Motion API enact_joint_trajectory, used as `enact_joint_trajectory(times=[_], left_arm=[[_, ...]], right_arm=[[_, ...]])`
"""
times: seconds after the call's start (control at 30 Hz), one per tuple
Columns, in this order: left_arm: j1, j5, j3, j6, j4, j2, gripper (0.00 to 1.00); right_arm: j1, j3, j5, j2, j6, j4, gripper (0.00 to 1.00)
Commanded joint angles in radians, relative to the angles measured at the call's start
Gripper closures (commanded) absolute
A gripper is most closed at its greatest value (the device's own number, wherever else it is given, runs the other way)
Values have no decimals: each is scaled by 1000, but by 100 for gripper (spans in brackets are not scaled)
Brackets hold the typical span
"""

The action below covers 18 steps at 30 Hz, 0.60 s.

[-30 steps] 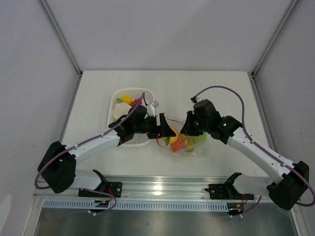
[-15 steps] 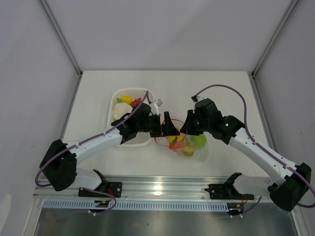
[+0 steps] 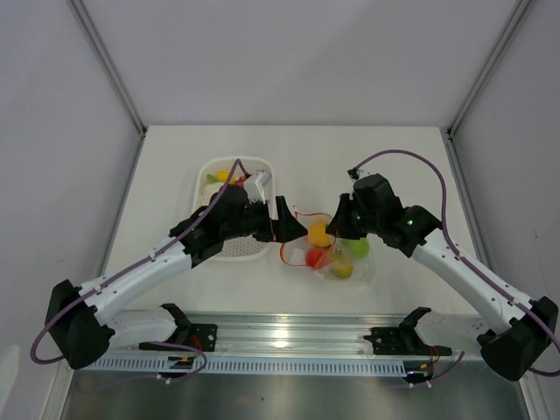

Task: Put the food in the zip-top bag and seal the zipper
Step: Place the fake fruit in the zipper food storage bag, then pick up the fake fruit from the bin.

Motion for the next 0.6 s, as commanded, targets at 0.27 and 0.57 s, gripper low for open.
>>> enact_joint_trajectory(times=[0.27, 0.57], left_arm=[[158, -377, 151, 56, -417, -45, 0], [286, -606, 232, -17, -575, 123, 1]], right_arm=[[-17, 4, 29, -49, -33, -19, 100], [-20, -12, 29, -46, -35, -8, 100]])
